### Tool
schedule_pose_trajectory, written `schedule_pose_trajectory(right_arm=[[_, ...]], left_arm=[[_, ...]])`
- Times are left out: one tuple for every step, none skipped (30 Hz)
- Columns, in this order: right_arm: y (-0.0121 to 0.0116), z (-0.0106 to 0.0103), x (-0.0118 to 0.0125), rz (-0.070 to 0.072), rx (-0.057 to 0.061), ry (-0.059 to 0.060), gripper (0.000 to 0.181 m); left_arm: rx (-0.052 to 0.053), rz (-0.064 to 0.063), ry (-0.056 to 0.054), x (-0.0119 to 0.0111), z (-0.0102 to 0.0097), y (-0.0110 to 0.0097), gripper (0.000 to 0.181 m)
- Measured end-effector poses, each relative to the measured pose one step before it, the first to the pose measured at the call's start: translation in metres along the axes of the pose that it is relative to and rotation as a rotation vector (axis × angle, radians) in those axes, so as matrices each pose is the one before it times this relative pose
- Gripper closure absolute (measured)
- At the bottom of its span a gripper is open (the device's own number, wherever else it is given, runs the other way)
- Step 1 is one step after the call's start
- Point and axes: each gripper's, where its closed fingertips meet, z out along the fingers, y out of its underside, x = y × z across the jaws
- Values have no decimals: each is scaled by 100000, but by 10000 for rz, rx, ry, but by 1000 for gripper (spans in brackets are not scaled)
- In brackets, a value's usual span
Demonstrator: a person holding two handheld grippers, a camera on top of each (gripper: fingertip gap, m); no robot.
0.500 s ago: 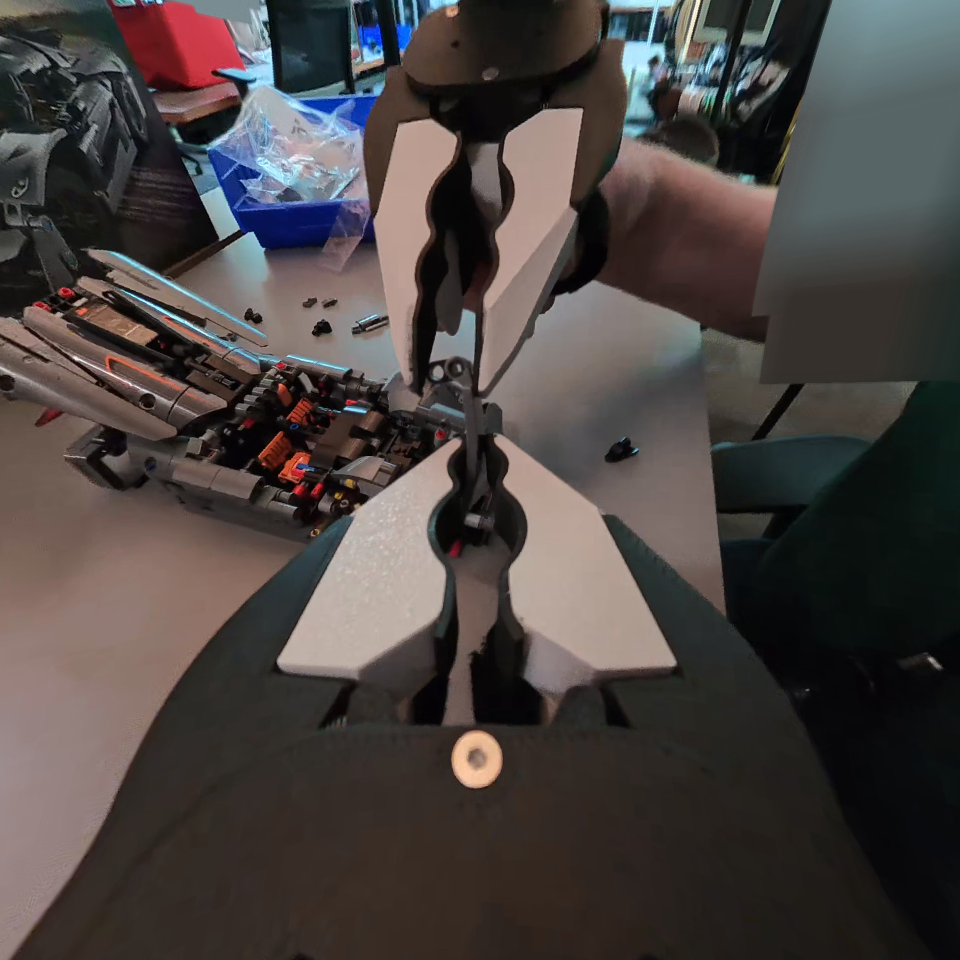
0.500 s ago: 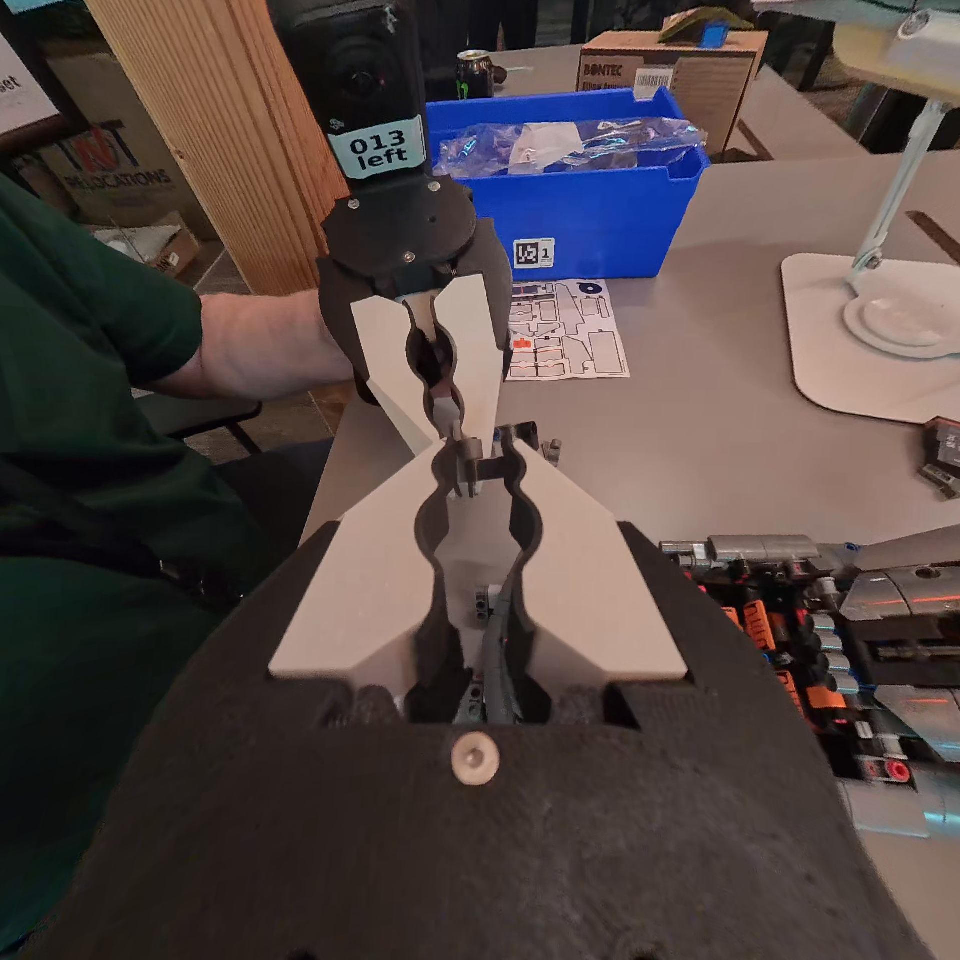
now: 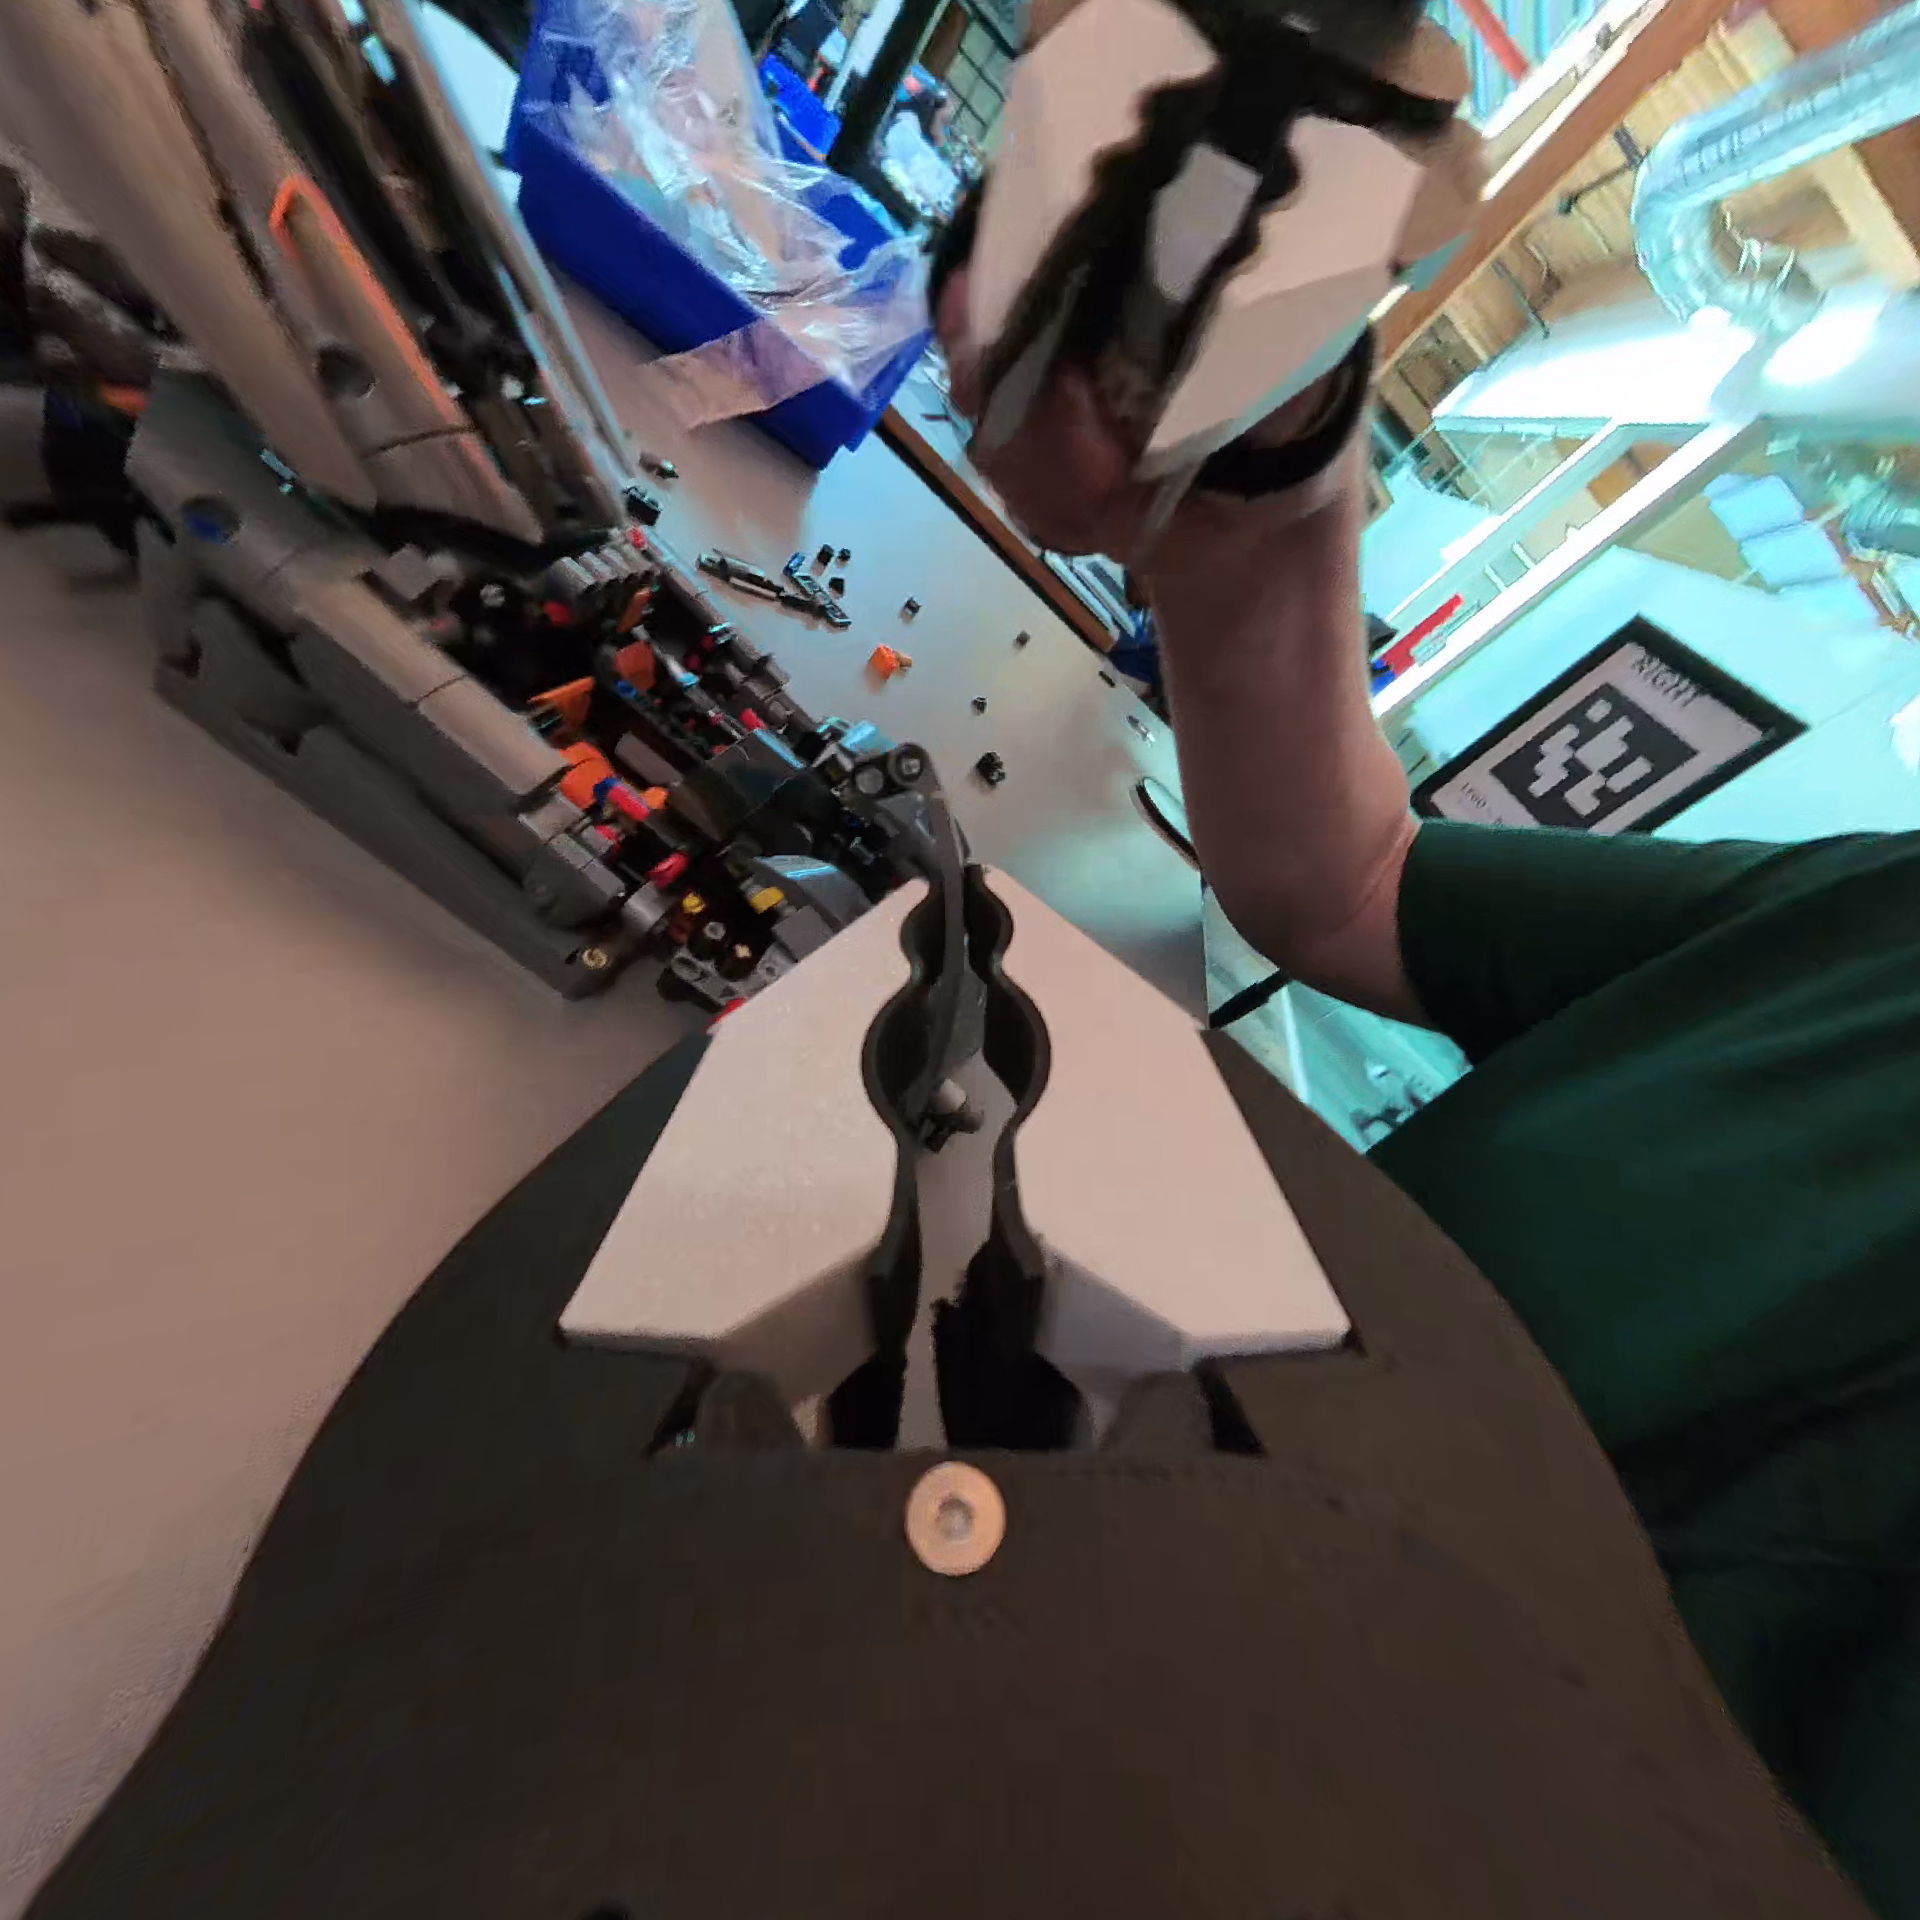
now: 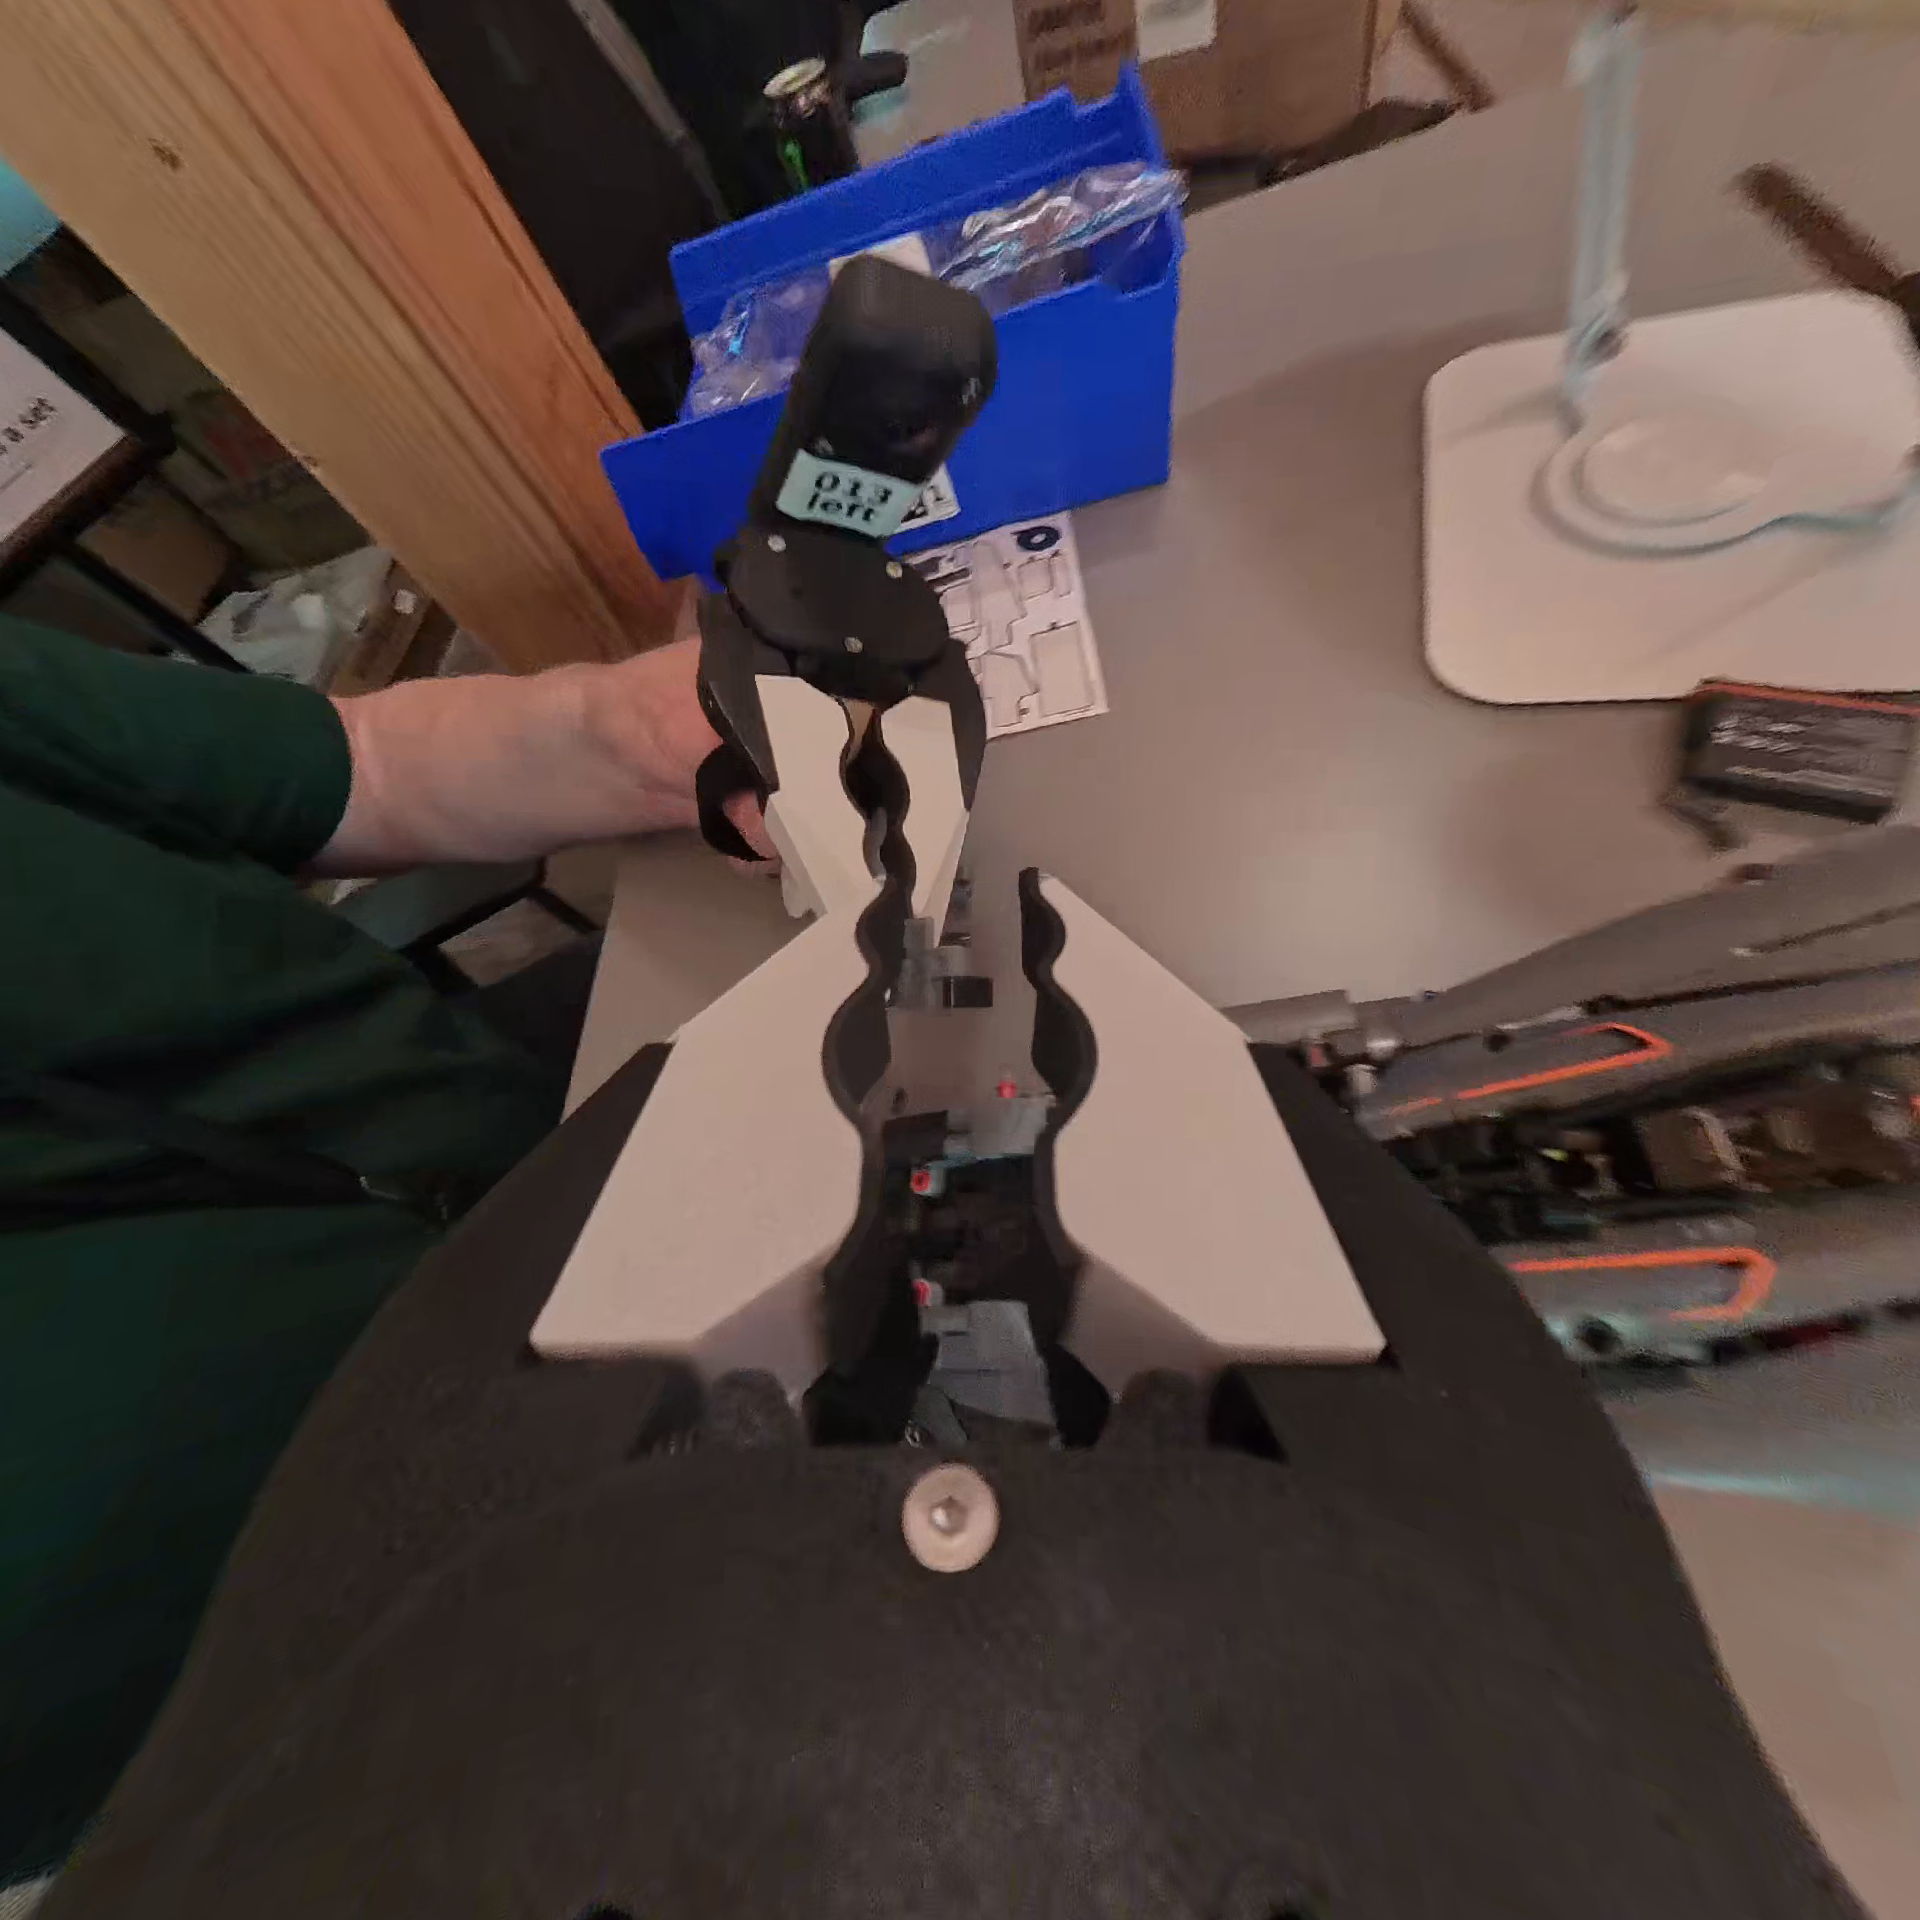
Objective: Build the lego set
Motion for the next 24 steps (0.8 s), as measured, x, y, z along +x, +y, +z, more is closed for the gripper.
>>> schedule_pose_trajectory(right_arm=[[-146,-879,208,-113,172,191,160],[142,-760,252,15,98,154,160],[394,-650,508,14,50,306,160],[460,-471,360,22,111,192,161],[532,-305,112,103,120,-13,161],[527,-211,147,105,148,-19,161],[545,-152,207,116,130,-20,162],[509,-120,216,166,103,-84,163],[323,-131,124,112,173,-125,163],[212,-142,128,43,198,-77,164],[231,-130,135,63,81,-57,164],[266,-148,113,70,-24,-39,164],[122,-191,191,10,20,62,165],[20,-204,187,3,77,60,165],[60,-181,99,81,67,-44,165],[38,-160,90,118,89,-67,165],[-46,-167,120,91,148,-21,165],[-47,-124,65,86,128,-46,165],[43,-80,28,92,57,-63,165],[28,-73,118,55,47,2,165],[-15,-56,173,42,81,41,167],[12,-8,102,82,56,-24,167],[104,26,85,90,-3,-49,167],[134,31,159,41,-6,24,167]], left_arm=[[-23,-362,-16,-420,156,148,181],[-55,-356,24,-320,188,176,181],[-15,-329,-28,-375,167,94,181],[-9,-302,21,-301,143,56,181],[-12,-372,-65,-429,174,37,181],[-47,-395,-87,-469,176,56,181],[-75,-333,18,-296,184,97,181],[-51,-413,-39,-362,164,29,181],[-21,-269,52,-119,114,-20,181],[-31,-154,-121,-284,96,-28,181],[-33,-82,-81,-165,87,-19,181],[15,-90,-33,-80,48,-76,181],[-10,-122,-50,-146,40,-19,181],[14,-185,-93,-256,43,-28,181],[15,-138,61,-83,12,25,181],[12,-141,50,-66,-9,5,181],[30,-95,25,-48,-22,-46,181],[37,-71,-86,-171,-15,-52,181],[-38,-59,-46,-121,43,53,181],[-13,-63,-42,-102,50,42,181],[37,-78,-29,-67,15,-26,181],[-30,-77,14,-7,7,49,181],[-25,-68,15,-40,-25,47,181],[57,-49,-15,-78,-82,-41,181]])
